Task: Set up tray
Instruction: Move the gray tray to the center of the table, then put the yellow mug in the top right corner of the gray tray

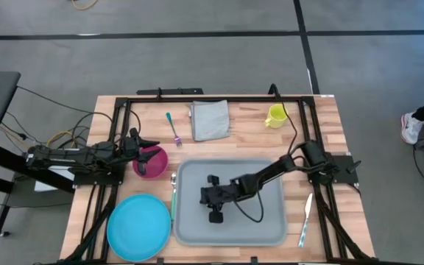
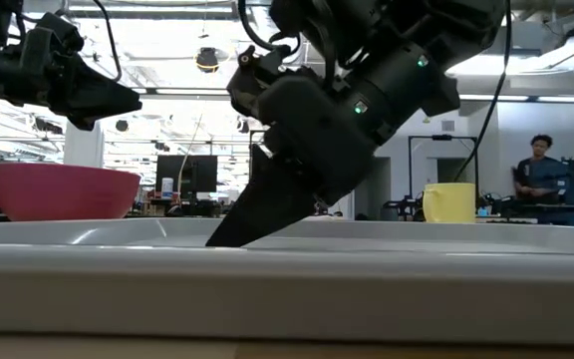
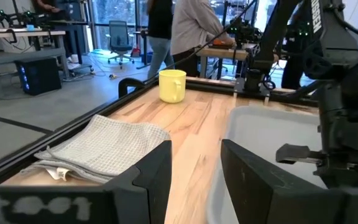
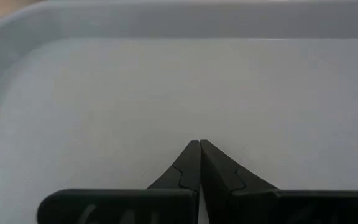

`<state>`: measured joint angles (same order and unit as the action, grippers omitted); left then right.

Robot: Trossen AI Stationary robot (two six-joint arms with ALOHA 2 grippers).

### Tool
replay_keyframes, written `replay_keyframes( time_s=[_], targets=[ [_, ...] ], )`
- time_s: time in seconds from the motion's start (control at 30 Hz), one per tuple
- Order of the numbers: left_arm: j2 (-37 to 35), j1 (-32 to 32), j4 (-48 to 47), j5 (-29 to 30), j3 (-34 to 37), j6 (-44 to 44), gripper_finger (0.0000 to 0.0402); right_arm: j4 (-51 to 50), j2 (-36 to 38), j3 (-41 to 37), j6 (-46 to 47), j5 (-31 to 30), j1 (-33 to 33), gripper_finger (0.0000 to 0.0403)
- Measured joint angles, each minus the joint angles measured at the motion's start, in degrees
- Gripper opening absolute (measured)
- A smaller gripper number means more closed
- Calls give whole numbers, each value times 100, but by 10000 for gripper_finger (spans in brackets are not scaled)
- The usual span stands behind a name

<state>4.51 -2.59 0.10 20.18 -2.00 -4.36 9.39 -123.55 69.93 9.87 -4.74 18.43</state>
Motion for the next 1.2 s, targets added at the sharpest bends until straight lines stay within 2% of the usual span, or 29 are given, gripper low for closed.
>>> replay_keyframes(
  time_s=[0.4,0.7,0.93,1.07,1.2],
  targets=[
    [0,0,-4,-4,0,-99,128,-312,228,-18,-265,10,-8,0],
    [0,0,-7,-11,0,-101,128,-1144,1200,-20,-290,-117,-157,0],
    [0,0,-7,-13,0,-103,128,-930,1810,-7,77,-192,-465,0],
    [0,0,-7,-13,0,-104,128,-1159,2071,-11,-702,58,-617,0],
    [0,0,-7,-11,0,-105,128,-1902,2376,-11,-1038,-231,-822,5]
  ],
)
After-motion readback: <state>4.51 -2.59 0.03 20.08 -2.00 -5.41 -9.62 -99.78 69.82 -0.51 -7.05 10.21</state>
